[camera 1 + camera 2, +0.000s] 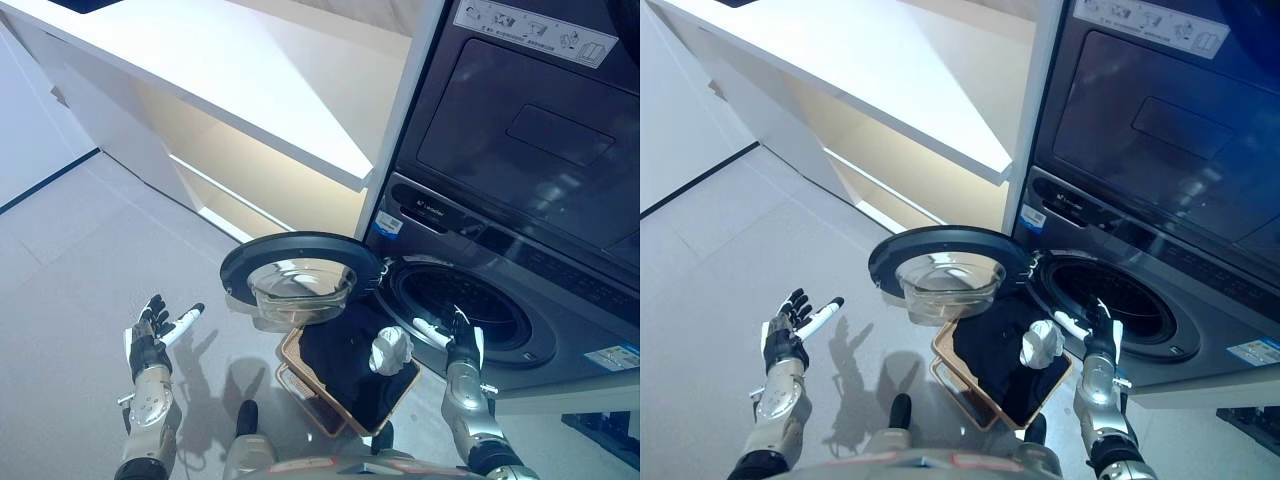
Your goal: Put the clothes in the basket into the washing machine.
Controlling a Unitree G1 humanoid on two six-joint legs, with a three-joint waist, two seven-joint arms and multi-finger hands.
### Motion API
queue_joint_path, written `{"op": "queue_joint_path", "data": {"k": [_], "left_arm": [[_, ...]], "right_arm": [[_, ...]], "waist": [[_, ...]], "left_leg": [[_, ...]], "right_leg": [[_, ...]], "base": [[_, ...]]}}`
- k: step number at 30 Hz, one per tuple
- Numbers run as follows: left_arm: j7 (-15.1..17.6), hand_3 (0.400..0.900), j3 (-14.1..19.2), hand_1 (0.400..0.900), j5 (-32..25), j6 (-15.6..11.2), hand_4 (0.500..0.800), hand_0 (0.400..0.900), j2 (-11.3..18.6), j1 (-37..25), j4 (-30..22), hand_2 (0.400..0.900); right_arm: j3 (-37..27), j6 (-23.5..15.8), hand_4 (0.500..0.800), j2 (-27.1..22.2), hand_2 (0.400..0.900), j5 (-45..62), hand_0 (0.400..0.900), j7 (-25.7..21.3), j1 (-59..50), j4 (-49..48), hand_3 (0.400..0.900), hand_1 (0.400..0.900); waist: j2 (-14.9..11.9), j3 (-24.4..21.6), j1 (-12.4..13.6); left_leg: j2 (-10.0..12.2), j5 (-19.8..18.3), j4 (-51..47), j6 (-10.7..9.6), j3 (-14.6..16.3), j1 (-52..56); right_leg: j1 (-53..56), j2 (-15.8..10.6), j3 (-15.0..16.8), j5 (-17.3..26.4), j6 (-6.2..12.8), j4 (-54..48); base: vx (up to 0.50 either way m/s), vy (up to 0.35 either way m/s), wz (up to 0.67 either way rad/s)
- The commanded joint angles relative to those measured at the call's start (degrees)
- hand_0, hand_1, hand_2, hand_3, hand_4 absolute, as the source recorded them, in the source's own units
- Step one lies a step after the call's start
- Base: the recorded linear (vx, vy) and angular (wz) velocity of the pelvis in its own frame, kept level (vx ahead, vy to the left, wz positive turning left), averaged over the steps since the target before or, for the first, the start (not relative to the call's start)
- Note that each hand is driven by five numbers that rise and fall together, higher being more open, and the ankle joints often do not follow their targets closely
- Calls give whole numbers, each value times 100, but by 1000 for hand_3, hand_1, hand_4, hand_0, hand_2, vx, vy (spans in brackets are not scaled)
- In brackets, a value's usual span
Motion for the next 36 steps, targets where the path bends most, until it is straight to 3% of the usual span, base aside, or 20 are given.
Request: {"op": "queue_joint_path", "data": {"k": [1,36], "left_arm": [[14,900,320,900,3,-458,800,900,370,-268,-322,900],[67,900,325,900,44,-488,800,900,372,-268,-384,900]], "right_arm": [[-242,-421,800,-146,900,-68,900,-94,-215,-655,900,900],[-235,-415,800,-159,900,-82,900,-76,-211,-701,900,900]], "waist": [[-63,-164,-40],[-56,-151,-56]], "left_leg": [[113,38,80,220,-321,-459],[120,15,75,227,-296,-432]], "right_leg": [[410,-411,-25,-449,169,430],[409,-376,-12,-471,156,431]], "base": [[0,0,0],[0,0,0]]}}
